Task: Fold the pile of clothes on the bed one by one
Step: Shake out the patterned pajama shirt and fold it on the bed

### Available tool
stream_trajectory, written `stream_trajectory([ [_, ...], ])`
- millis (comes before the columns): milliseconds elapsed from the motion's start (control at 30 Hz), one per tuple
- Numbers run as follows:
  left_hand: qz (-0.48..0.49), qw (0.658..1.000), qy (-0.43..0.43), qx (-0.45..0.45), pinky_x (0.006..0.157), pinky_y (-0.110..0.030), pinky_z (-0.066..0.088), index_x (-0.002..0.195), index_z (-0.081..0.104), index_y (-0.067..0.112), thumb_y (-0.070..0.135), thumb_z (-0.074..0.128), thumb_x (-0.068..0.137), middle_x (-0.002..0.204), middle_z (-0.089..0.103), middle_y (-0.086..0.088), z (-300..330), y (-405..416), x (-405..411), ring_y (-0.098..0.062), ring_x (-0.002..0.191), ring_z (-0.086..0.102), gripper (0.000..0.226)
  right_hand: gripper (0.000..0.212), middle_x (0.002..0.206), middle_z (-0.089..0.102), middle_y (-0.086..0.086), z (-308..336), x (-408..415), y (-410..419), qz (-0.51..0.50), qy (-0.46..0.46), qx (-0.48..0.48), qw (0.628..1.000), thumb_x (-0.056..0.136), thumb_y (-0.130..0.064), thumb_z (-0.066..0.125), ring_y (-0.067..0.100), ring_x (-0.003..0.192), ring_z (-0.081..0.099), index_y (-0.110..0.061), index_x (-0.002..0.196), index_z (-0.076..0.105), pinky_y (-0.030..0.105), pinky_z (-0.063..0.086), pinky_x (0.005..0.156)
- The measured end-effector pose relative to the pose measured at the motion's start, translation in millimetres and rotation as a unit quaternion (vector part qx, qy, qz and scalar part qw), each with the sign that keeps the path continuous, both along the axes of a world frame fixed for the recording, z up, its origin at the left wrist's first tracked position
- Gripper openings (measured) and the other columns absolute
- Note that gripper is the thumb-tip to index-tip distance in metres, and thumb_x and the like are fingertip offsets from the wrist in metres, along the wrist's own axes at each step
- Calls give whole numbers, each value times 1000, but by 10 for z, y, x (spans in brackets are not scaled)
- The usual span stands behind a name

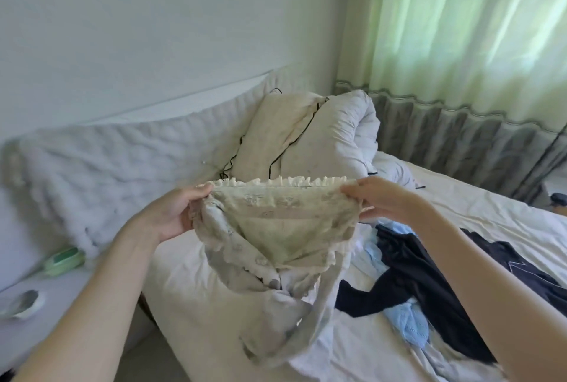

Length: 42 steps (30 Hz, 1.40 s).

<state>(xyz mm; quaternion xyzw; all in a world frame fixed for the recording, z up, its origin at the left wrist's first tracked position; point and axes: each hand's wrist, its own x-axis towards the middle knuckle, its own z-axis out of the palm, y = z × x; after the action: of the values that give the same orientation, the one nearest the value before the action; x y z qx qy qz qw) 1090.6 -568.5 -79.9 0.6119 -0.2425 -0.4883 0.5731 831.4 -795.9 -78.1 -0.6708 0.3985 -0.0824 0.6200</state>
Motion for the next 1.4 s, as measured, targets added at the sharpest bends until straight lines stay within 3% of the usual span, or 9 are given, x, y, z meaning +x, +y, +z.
stream_trajectory([
  [133, 19, 995, 44, -84, 72, -27, 56, 114, 63, 7, 35, 49, 90, 94, 71, -8, 17, 173, 39, -16, 82, 69, 40, 27, 56, 59, 4, 109, 45, 87, 36, -140, 218, 965, 73, -29, 74, 15, 53, 60, -4, 78, 64, 25, 52, 55],
  [233, -53, 996, -14, -77, 65, -29, 58, 118, 61, 1, 49, 78, 67, 100, 70, -16, 70, 286, 42, -23, 84, 70, 73, 40, 93, 71, 10, 173, 92, 129, 81, -145, 197, 966, 72, -36, 72, 22, 82, 70, -10, 102, 72, 30, 57, 66],
  [433, -56, 916, -378, 123, 70, -25, 53, 126, 38, 39, 26, 88, 61, 111, 52, 8, 20, 452, 61, -12, 92, 61, 84, 61, 130, 52, -10, 63, 240, 233, 202, -69, -108, 971, 71, -31, 74, 8, 115, 57, -48, 125, 50, 25, 48, 98],
  [533, -31, 801, -577, 157, 83, -28, 47, 136, 37, 49, 35, 75, 77, 122, 54, 9, -45, 450, 58, -13, 103, 59, 71, 54, 115, 53, -23, 32, 370, 319, 234, 52, -321, 916, 70, -46, 78, -2, 103, 52, -55, 117, 53, 8, 41, 82],
  [667, 92, 693, -702, 131, 66, -32, 40, 116, 62, 40, 23, 52, 90, 98, 62, 4, 137, 470, 37, -21, 94, 59, 33, 9, 73, 58, -16, 66, 516, 347, 186, 145, -554, 799, 79, -46, 68, 10, 76, 57, -41, 84, 63, 23, 41, 65],
  [833, 157, 794, -587, 25, 61, -26, 37, 78, 62, 8, 12, 51, 87, 67, 54, 4, 541, 420, 139, -12, 63, 50, 15, 34, 49, 47, -14, 476, 574, 249, 53, -74, -495, 864, 83, -23, 69, 1, 51, 44, -27, 53, 53, 11, 37, 51],
  [967, 113, 903, -415, 17, 61, -29, 28, 89, 58, -8, 8, 52, 92, 77, 45, -9, 477, 347, 50, -17, 69, 38, 18, 31, 52, 53, -17, 569, 582, 284, 116, 30, -455, 883, 85, -24, 66, 3, 54, 46, -36, 58, 58, 12, 35, 48],
  [1233, 61, 930, -363, -10, 67, -31, 23, 80, 49, 12, 17, 49, 95, 74, 38, -6, 593, 368, 151, -21, 75, 34, 16, 13, 77, 62, 6, 628, 507, 250, 89, -89, -235, 964, 89, -21, 62, 20, 78, 56, -11, 83, 69, 33, 44, 73],
  [1400, 41, 925, -376, -36, 69, -38, 24, 83, 46, -3, 15, 50, 94, 78, 40, -8, 605, 405, 202, -24, 76, 34, 22, 18, 70, 61, -9, 627, 483, 275, 93, -173, -238, 951, 93, -24, 56, 10, 74, 56, -25, 78, 66, 21, 42, 65],
])
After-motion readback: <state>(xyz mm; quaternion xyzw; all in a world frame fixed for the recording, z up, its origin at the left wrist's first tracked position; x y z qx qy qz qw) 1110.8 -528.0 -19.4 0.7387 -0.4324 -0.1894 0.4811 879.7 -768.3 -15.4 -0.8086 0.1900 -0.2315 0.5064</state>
